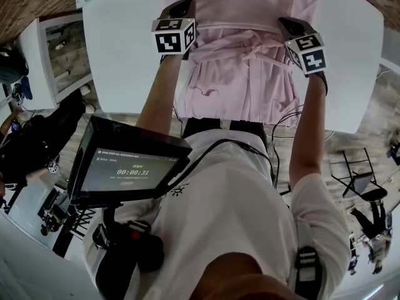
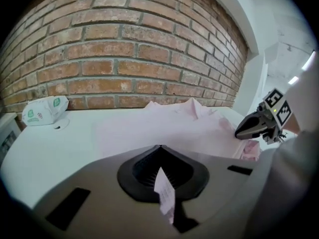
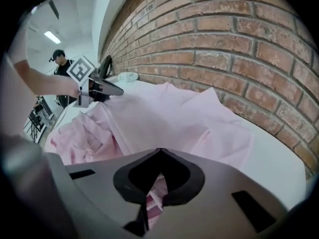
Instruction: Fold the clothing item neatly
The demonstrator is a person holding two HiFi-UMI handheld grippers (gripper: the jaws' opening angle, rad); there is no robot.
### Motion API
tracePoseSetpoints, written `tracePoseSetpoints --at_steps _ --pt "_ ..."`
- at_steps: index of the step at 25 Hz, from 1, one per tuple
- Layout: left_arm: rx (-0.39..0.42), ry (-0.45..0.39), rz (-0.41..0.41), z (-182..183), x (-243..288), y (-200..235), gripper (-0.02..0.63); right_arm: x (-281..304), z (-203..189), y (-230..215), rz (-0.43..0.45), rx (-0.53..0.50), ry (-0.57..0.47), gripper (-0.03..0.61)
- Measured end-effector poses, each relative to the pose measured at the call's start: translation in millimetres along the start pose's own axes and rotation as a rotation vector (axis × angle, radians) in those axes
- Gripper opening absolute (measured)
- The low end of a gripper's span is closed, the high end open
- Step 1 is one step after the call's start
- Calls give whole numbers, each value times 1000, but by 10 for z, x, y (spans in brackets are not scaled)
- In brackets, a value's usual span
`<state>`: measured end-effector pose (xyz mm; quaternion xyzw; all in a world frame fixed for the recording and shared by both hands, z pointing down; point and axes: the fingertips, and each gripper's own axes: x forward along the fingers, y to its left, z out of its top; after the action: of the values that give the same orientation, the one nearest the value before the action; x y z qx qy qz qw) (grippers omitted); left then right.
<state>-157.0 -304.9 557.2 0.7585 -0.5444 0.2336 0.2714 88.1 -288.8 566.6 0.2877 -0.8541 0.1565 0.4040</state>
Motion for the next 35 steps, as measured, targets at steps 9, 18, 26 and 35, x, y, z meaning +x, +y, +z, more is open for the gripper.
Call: tracePoseSetpoints --at_steps 9,18,26,35 --pt "54 -59 -89 96 -200 -89 2 -325 173 19 -134 59 -106 5" --pt "120 -200 -213 282 -1255 -401 2 -1573 295 1045 -233 180 -370 4" --pt "141 -306 -315 204 -2333 -940 2 -2180 96 1796 -289 151 -416 5" --pt "75 -375 -284 -289 -3162 -1670 2 -2813 -130 2259 -236 114 -516 4"
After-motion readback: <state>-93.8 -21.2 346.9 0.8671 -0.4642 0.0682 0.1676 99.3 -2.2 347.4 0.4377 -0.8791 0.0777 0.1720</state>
